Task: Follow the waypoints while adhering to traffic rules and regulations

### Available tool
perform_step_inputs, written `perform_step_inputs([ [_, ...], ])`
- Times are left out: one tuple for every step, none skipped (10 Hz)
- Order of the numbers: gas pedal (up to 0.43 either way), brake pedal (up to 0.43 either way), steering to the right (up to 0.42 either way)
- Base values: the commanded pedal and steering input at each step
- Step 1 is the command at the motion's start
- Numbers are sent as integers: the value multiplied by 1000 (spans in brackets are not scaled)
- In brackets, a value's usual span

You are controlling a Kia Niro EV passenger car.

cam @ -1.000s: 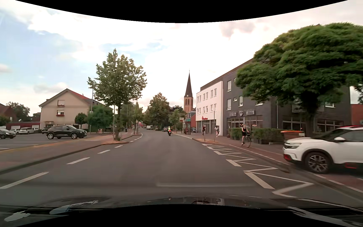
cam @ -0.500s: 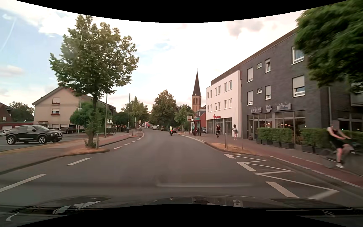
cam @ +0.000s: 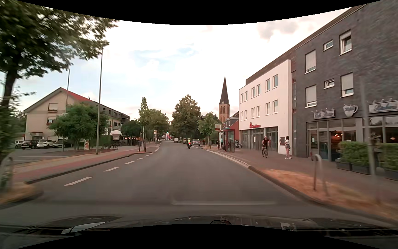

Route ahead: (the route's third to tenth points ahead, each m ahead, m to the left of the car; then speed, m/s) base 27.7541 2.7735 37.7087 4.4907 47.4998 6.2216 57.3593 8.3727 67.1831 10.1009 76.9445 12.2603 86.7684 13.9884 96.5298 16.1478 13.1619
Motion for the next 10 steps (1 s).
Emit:
perform_step_inputs([
  [169, 0, -26],
  [177, 0, -24],
  [177, 0, -24],
  [177, 0, -24],
  [177, 0, -23],
  [189, 0, -22],
  [189, 0, -22],
  [189, 0, -22],
  [189, 0, -22],
  [189, 0, -22],
])
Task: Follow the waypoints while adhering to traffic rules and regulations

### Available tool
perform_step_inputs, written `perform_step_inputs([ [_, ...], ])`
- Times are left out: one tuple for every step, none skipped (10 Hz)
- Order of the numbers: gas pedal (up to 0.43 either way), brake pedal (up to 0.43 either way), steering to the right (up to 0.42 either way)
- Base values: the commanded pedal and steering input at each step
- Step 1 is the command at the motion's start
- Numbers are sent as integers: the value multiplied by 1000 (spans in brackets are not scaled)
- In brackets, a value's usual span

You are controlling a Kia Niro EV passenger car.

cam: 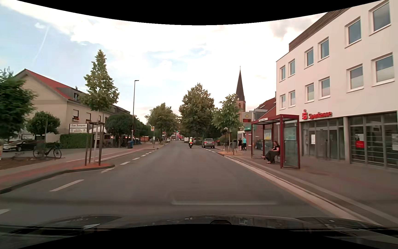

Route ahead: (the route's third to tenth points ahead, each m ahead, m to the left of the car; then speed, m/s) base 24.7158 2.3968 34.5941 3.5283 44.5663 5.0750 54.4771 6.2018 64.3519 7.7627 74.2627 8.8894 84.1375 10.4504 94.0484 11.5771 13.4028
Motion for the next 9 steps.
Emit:
perform_step_inputs([
  [189, 0, -22],
  [189, 0, -22],
  [189, 0, -22],
  [189, 0, -21],
  [189, 0, -22],
  [189, 0, -21],
  [189, 0, -21],
  [189, 0, -21],
  [189, 0, -21],
])
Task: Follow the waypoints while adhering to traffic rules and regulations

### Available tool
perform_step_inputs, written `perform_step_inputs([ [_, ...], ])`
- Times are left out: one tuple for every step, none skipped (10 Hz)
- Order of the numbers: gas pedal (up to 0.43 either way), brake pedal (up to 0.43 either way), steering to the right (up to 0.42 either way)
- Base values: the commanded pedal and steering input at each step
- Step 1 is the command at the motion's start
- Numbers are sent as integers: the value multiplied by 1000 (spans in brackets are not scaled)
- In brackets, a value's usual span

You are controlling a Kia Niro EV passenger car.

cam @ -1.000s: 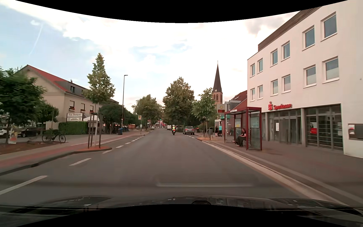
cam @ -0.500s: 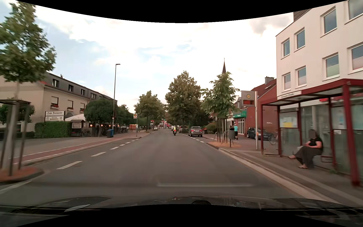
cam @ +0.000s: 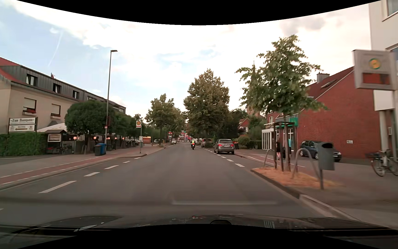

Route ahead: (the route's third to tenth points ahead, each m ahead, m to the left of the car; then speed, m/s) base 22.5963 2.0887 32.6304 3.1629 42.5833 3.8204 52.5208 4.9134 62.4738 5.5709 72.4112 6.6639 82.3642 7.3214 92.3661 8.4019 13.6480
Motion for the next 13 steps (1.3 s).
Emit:
perform_step_inputs([
  [189, 0, -21],
  [189, 0, -21],
  [189, 0, -21],
  [189, 0, -21],
  [189, 0, -21],
  [189, 0, -21],
  [177, 0, -21],
  [169, 0, -21],
  [169, 0, -21],
  [169, 0, -20],
  [169, 0, -19],
  [169, 0, -19],
  [157, 0, -15],
])
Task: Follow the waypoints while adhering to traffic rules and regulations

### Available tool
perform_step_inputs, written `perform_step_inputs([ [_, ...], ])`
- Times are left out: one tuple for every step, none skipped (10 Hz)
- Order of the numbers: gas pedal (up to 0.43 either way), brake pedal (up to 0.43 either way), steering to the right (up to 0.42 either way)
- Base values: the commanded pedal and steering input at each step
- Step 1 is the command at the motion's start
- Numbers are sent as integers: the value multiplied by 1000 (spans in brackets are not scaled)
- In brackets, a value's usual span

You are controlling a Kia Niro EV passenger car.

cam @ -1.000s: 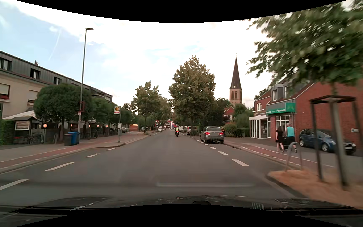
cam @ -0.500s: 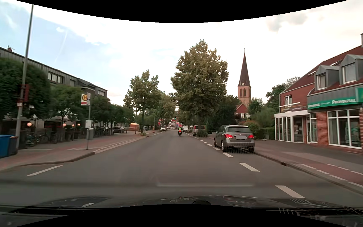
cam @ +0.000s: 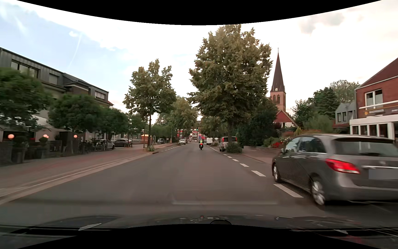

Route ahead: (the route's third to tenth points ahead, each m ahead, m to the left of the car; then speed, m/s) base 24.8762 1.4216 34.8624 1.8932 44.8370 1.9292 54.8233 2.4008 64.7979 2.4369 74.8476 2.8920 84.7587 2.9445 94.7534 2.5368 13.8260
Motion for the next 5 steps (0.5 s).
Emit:
perform_step_inputs([
  [138, 0, -12],
  [138, 0, -12],
  [138, 0, -10],
  [138, 0, -6],
  [138, 0, -6],
])
